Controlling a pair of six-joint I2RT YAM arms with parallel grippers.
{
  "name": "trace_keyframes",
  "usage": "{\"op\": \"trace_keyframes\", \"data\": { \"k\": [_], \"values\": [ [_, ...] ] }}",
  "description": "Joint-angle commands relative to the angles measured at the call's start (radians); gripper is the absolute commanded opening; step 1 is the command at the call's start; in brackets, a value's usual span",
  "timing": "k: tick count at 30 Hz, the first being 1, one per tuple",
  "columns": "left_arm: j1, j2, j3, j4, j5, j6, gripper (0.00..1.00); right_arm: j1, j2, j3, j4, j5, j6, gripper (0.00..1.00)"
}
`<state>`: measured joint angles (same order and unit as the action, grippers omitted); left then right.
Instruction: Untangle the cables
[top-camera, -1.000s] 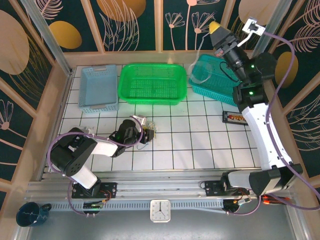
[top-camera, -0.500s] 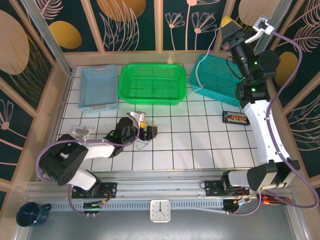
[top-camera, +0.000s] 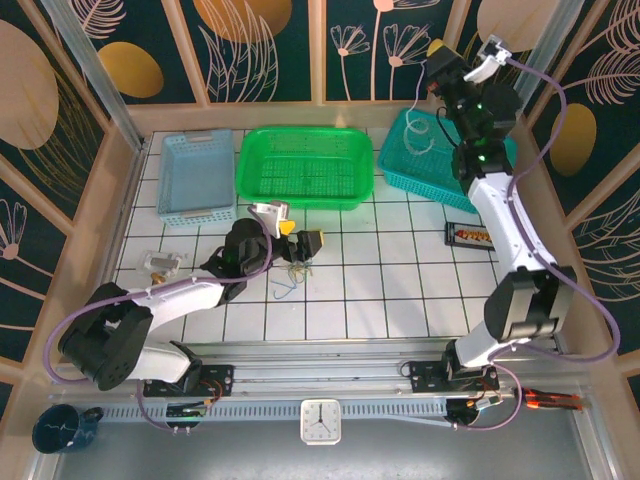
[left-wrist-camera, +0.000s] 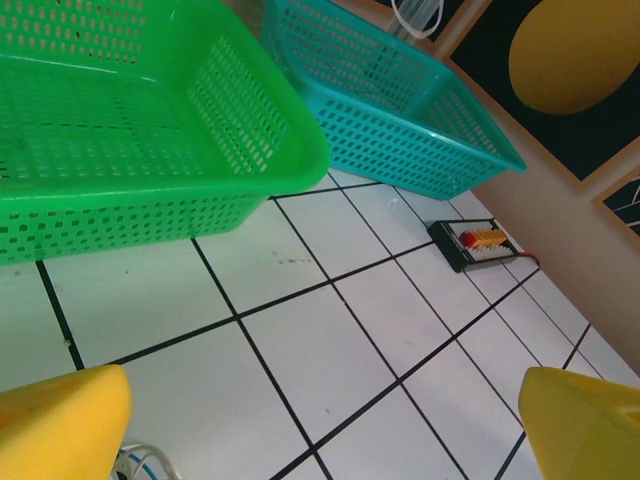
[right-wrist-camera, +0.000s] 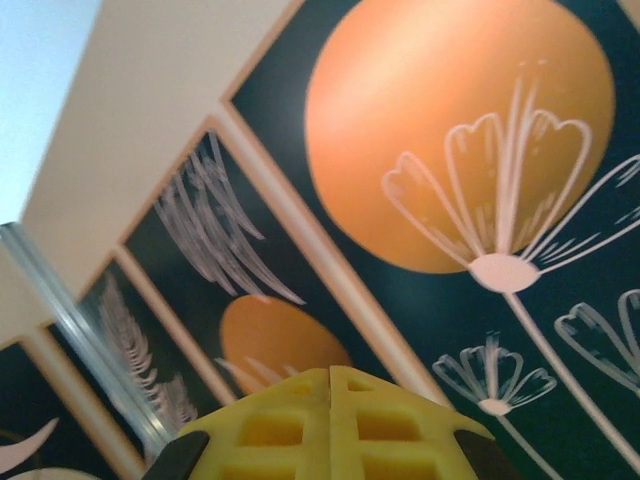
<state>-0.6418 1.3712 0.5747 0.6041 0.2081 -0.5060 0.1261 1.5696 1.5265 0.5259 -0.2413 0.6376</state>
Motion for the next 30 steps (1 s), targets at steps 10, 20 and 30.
{"op": "trace_keyframes", "data": {
  "k": [10, 20, 30],
  "values": [
    [-0.004, 0.009, 0.114, -0.068, 0.008, -0.01, 0.99, -0.026, 0.189, -0.075, 0.025, 0.305, -0.225, 0.0],
    [-0.005, -0.021, 0.104, -0.07, -0.001, -0.012, 0.99, -0.11, 0.535, 0.077, -0.337, 0.186, -0.186, 0.0],
    [-0.004, -0.064, 0.055, -0.032, -0.02, -0.032, 0.99, -0.122, 0.686, 0.221, -0.642, 0.011, -0.212, 0.0]
  ]
}}
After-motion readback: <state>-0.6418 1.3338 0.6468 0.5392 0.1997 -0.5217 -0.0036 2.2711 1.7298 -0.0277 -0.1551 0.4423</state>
